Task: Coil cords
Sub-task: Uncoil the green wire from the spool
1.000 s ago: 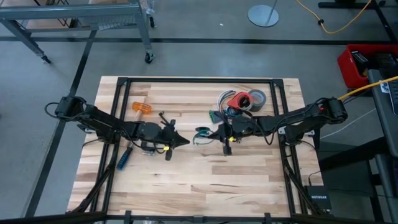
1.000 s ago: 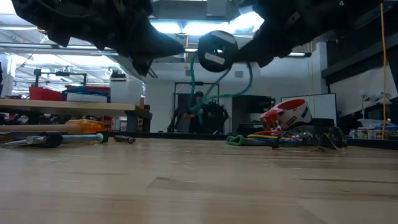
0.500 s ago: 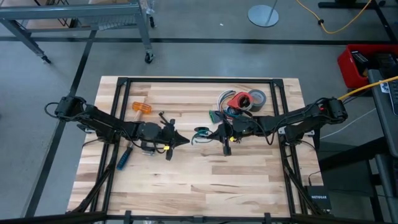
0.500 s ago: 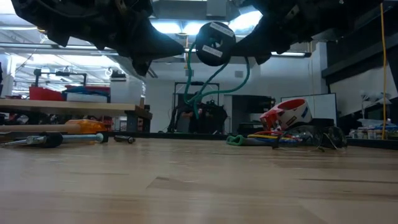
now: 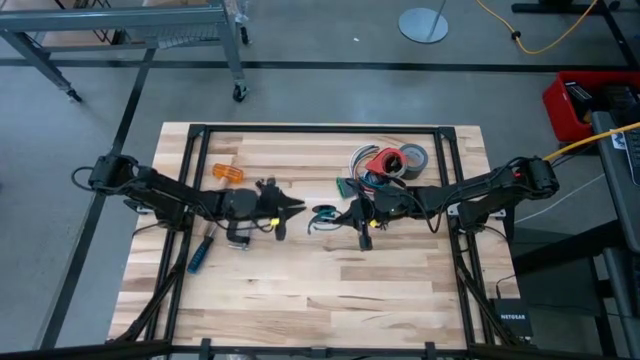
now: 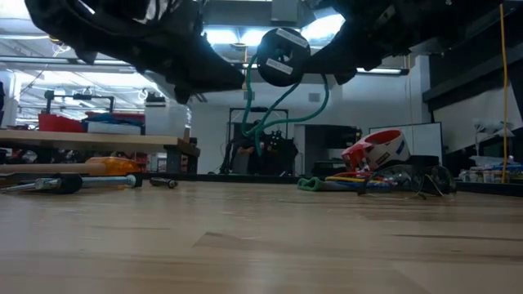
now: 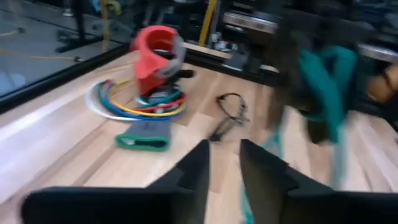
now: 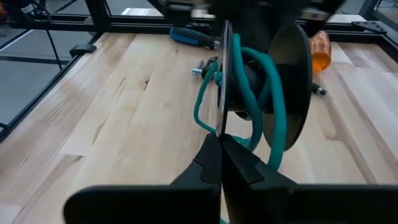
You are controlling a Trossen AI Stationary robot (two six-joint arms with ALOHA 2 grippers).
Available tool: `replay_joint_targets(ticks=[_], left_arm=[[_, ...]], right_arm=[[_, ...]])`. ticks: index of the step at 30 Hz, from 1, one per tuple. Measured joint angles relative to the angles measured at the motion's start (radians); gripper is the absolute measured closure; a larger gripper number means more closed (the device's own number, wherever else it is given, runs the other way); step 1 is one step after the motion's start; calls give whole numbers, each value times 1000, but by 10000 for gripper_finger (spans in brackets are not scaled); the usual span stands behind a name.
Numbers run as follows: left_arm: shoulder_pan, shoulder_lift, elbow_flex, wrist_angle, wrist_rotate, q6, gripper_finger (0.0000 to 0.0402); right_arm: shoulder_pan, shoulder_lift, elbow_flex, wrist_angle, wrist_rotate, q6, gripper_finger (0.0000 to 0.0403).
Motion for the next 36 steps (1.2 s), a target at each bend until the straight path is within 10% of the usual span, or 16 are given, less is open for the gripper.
replay_joint_targets(ticks=[8,28,36], left_arm=[[-25,0,0,0,141,-1,244],[-57,-1,1,105,129,35,263],[-56,-1,1,96,119,79,362]], right_arm=[[-16,0,0,-2,88,-10,402],[-31,0,0,114,20,31,402],[-31,0,0,107,19,31,402]])
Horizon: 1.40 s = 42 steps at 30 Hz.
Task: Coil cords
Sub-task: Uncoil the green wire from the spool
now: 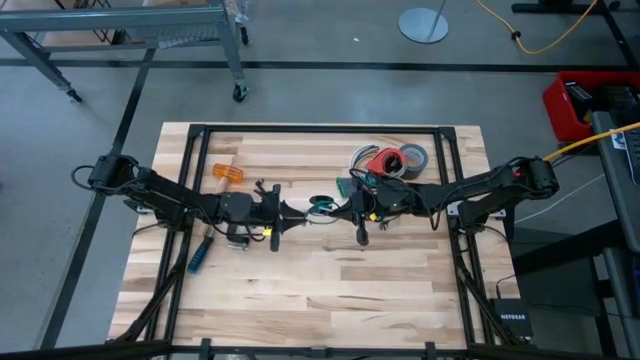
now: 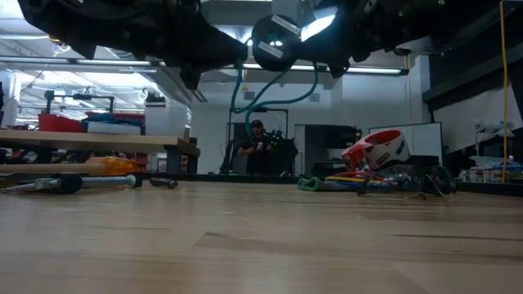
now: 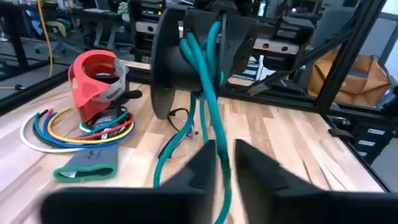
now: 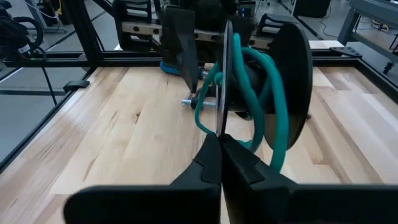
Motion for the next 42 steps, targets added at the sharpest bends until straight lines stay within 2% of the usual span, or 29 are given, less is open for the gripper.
replay_joint_targets(ticks=[2,6,14,20,26,31,35,38,42], left_arm=[[0,0,0,0,-26,-22,390],[-1,0,0,25,-88,-20,394],[-4,0,0,173,-89,33,399],[-10,-22,0,125,-89,28,400],[-35,-86,0,-42,-89,32,401],[-59,-160,0,-319,-89,23,401],[-79,-196,0,-550,-84,-63,394],[-88,-197,0,-702,-28,-162,392],[-101,-171,0,-762,43,-281,391]], right_arm=[[0,0,0,-16,0,0,402],[0,0,0,-98,0,9,402],[0,0,0,-271,0,52,402],[0,0,0,-373,66,52,402],[0,0,0,-474,120,84,402],[0,0,0,-537,122,112,402],[0,0,0,-542,121,113,402],[0,0,0,-534,120,113,402],[0,0,0,-511,119,113,402]])
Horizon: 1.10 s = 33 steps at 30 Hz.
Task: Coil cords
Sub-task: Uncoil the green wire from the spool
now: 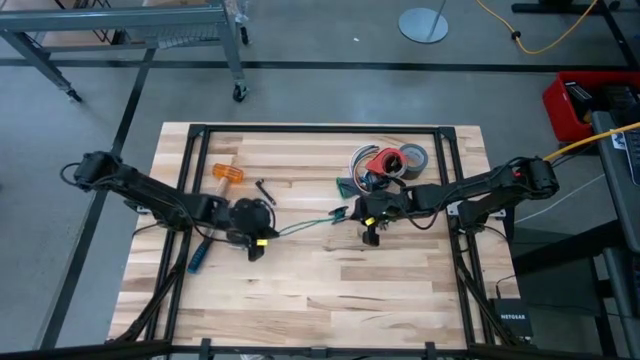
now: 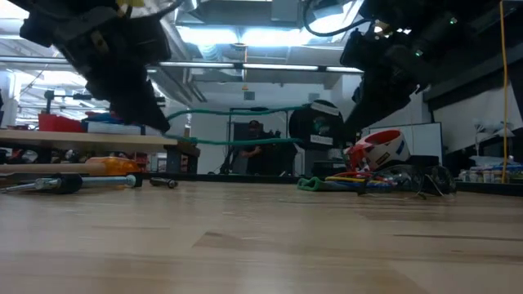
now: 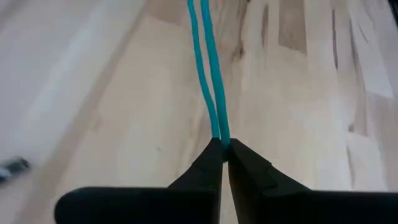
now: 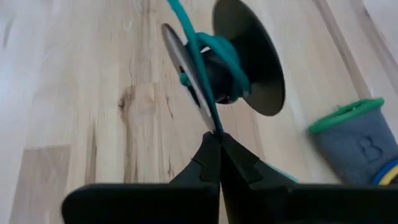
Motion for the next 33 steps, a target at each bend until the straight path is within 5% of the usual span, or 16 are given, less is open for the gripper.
replay_joint_targets(ticks=[9,15,22,33], left_arm=[[-4,47,-1,179,-94,103,374],[8,54,-1,294,-254,183,305],[28,54,-1,415,-268,229,237],[28,89,-2,626,-268,235,238]], right_arm=[[0,0,-1,19,5,-7,402],[0,0,-2,20,4,-8,402],[0,0,-2,33,-9,-9,402],[0,0,-2,214,-74,-12,402]])
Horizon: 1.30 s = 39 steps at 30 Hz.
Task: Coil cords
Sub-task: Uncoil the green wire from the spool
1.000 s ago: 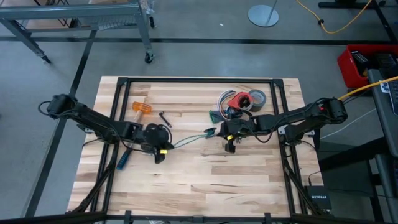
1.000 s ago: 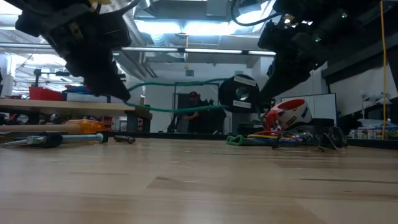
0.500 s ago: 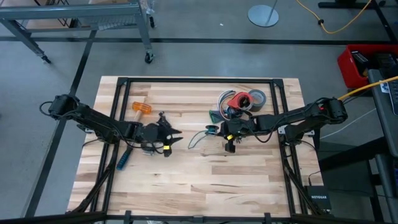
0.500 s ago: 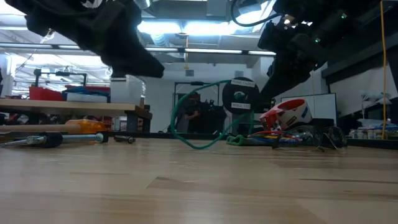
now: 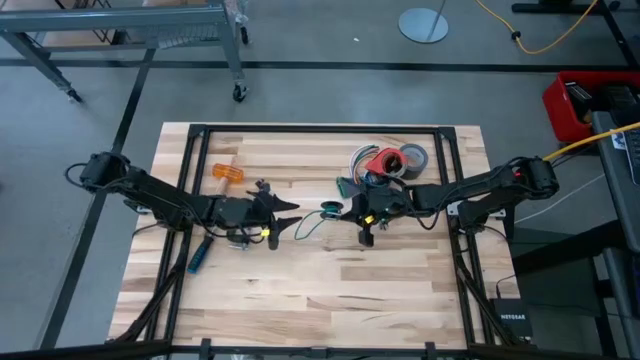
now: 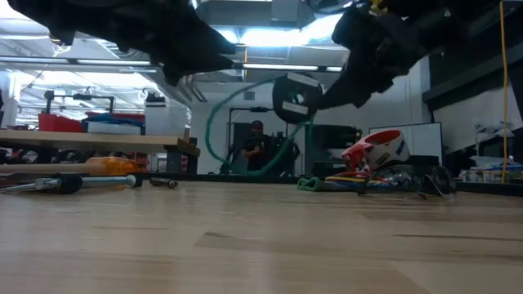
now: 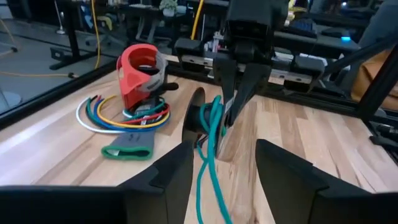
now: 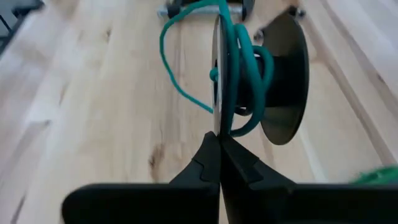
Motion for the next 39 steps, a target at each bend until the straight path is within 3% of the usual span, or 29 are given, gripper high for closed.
replay_joint_targets(ticks=[16,19,26,39], left_arm=[[1,199,7,198,7,26,244],[1,198,12,195,7,41,267],[5,192,14,191,4,43,391],[12,189,14,380,-10,164,400]], right_arm=[[0,0,0,48,-20,-24,402],[0,0,0,47,-20,-24,402],[0,0,0,29,-20,-24,402],[0,1,1,-43,-20,-24,402]])
